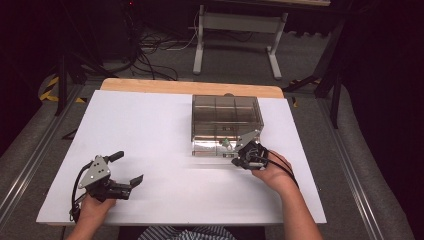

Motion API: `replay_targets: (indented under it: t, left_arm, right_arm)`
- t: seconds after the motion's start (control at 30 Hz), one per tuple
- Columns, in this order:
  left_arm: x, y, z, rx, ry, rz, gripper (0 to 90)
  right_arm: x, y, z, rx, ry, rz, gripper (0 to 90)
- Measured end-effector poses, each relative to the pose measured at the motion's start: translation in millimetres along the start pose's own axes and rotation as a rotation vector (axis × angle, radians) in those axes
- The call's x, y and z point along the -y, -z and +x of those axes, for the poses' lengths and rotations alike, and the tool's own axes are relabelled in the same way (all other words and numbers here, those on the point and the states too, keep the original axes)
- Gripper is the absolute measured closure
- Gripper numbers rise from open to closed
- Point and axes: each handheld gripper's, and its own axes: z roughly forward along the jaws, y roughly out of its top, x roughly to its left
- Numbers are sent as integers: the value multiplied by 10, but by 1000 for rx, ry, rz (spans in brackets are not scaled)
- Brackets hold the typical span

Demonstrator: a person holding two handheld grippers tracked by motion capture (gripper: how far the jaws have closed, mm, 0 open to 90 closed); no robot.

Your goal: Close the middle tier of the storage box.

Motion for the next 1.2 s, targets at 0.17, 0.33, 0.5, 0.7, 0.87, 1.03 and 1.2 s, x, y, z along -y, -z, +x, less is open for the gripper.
replay_targets:
  t: [0.17,0.33,0.5,0.7,0.87,1.03,1.2]
  left_arm:
    - [0,1,0,1,0,0,2]
    - [0,-1,-2,0,1,0,2]
    - [0,-1,-1,0,1,0,2]
    - [1,-3,-5,0,4,-1,2]
    - [0,-4,-3,-2,0,-1,2]
    - [1,-5,-7,-1,4,-2,2]
    - [1,-5,-7,-1,4,-1,2]
  right_arm:
    - [-5,13,-4,35,-6,-11,900]
    - [0,42,-26,69,-14,-28,900]
    - [-3,49,-34,85,-15,-41,900]
    - [-13,55,-48,122,-22,-62,900]
    - [-16,65,-65,163,-37,-90,900]
    - [-17,61,-88,212,-59,-119,900]
    - [-25,28,-106,248,-68,-127,900]
